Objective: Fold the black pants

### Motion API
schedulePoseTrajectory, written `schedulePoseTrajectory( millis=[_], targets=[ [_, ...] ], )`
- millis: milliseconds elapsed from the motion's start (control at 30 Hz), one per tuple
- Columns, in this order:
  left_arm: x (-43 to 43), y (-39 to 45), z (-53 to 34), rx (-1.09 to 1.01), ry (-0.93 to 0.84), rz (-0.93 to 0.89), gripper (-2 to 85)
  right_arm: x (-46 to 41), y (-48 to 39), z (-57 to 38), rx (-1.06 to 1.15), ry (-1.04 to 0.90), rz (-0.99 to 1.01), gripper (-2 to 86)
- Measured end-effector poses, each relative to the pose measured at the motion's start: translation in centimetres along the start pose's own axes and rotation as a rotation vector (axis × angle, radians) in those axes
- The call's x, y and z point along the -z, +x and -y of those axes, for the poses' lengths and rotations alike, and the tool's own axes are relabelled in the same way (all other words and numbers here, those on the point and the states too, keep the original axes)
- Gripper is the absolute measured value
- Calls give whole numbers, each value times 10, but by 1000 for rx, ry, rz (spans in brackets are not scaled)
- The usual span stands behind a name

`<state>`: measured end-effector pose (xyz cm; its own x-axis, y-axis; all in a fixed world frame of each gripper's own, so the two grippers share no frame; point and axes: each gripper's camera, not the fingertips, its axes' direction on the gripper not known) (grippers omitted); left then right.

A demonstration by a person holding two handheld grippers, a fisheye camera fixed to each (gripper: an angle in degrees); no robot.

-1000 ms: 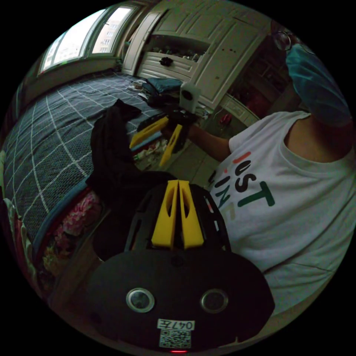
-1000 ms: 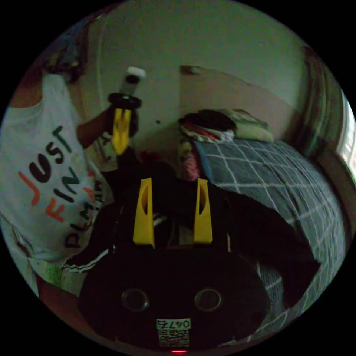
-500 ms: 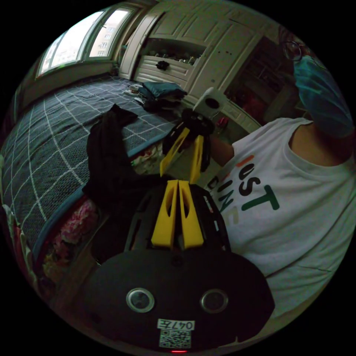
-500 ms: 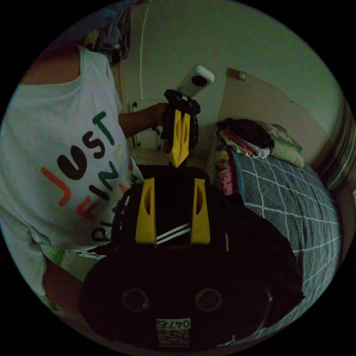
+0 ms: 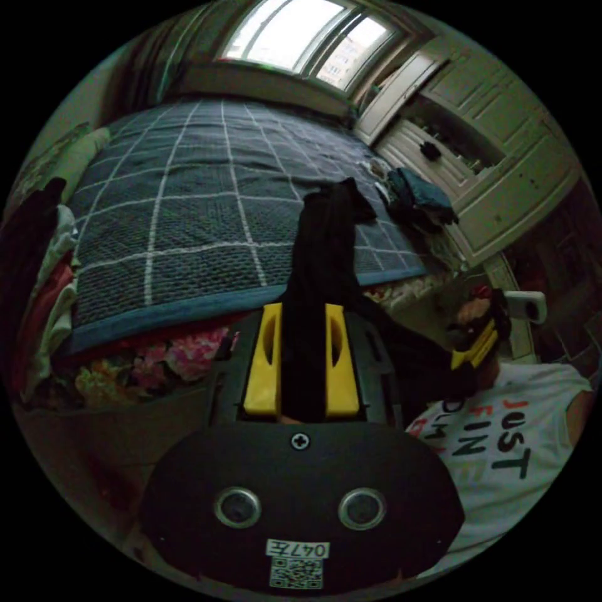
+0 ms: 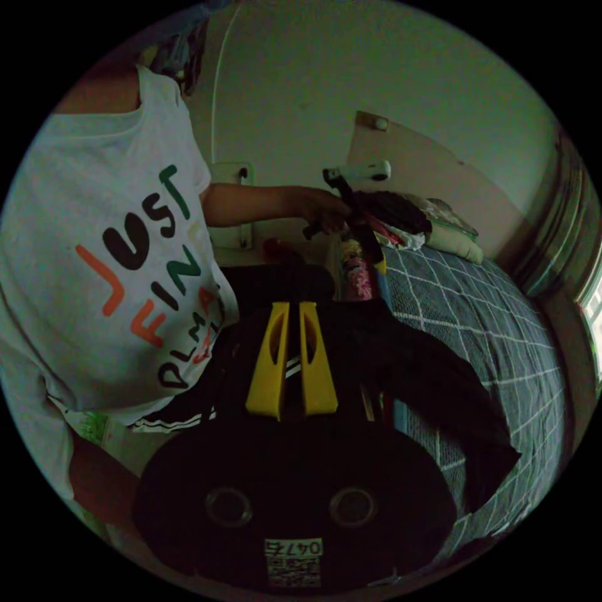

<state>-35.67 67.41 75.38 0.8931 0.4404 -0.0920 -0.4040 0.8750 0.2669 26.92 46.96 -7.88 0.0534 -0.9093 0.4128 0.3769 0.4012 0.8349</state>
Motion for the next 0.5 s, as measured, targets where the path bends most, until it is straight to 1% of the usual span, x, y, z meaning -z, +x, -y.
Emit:
schedulePoseTrajectory(
  millis=[67, 100, 167, 200, 233, 267, 367, 400, 467, 500],
  targets=[
    [-28, 5, 31, -22, -125, 42, 124, 8, 2, 6, -10, -7, -9, 5],
    [-35, 7, 37, -24, -154, 61, 126, 14, 4, 9, -15, -13, -14, 5],
    [-57, 13, 60, -38, -257, 81, 112, 23, 6, 15, -29, -23, -23, 5],
    [-60, 15, 65, -44, -271, 78, 105, 30, 9, 18, -41, -27, -28, 5],
    [-62, 20, 73, -63, -282, 87, 76, 37, 11, 21, -53, -25, -30, 5],
    [-58, 29, 79, -99, -269, 59, 33, 40, 13, 22, -58, -24, -31, 5],
    [-28, 51, 105, -142, -204, -36, 17, 62, 21, 31, -85, -7, -58, 5],
    [-20, 56, 114, -153, -191, -40, 15, 74, 26, 35, -105, 3, -89, 4],
    [21, 84, 164, -228, -144, 6, 9, 97, 41, 42, -155, 15, -177, 4],
    [33, 94, 180, -252, -129, 33, 8, 120, 54, 48, -193, 32, -264, 3]
  ],
)
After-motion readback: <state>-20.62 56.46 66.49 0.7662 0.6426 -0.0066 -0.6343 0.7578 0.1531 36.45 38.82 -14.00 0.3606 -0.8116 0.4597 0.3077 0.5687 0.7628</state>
